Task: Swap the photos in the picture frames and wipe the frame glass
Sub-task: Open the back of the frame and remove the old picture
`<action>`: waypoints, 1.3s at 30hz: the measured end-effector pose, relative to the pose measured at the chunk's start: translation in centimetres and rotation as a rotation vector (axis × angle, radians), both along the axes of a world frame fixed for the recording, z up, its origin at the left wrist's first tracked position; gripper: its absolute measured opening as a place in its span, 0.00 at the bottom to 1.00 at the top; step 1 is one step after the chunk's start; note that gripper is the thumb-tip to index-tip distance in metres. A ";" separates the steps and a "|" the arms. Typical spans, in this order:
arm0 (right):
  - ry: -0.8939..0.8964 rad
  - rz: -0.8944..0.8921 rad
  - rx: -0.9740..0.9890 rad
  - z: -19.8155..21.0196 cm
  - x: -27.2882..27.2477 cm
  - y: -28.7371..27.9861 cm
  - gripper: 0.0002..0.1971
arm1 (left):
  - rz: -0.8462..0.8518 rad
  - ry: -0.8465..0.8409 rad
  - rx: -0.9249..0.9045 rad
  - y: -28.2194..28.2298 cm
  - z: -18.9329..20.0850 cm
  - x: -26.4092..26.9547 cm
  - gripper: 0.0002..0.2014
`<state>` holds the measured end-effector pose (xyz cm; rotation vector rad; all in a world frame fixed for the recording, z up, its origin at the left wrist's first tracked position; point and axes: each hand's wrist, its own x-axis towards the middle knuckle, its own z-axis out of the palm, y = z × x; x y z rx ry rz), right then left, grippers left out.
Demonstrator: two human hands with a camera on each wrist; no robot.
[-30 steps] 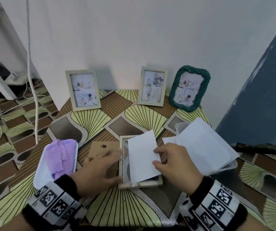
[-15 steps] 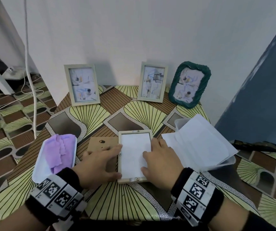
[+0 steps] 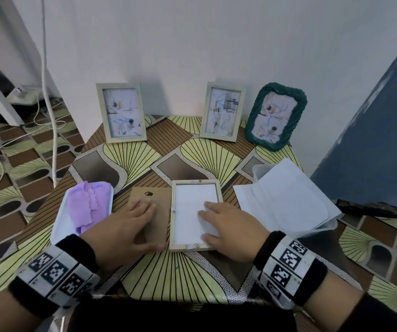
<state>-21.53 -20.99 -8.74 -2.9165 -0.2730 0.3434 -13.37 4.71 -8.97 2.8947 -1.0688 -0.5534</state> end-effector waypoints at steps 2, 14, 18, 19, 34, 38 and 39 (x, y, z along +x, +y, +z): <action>0.013 0.002 0.008 -0.2 0.1 -0.2 0.30 | -0.030 0.033 -0.011 1.1 -0.1 -0.5 0.53; 0.009 -0.013 0.008 -0.3 -0.3 -0.6 0.32 | -0.198 -0.188 0.097 2.5 0.4 -3.9 0.42; 0.005 -0.014 0.019 0.0 -0.5 -0.6 0.30 | -0.089 -0.225 -0.160 2.1 2.1 -4.2 0.37; 0.007 -0.012 0.028 0.1 -0.5 -0.6 0.30 | -0.037 -0.240 -0.278 2.0 2.6 -4.0 0.35; -0.021 -0.137 0.091 0.9 -0.9 -1.3 0.43 | -0.405 -0.516 -0.273 -4.1 2.0 -2.7 0.17; 0.013 -0.147 0.110 1.1 -0.8 -1.5 0.44 | -0.488 -0.482 -0.147 -5.2 1.4 -2.7 0.03; 0.007 -0.145 0.115 1.2 -0.8 -1.6 0.41 | -0.493 -0.449 -0.131 -5.4 1.2 -2.5 0.04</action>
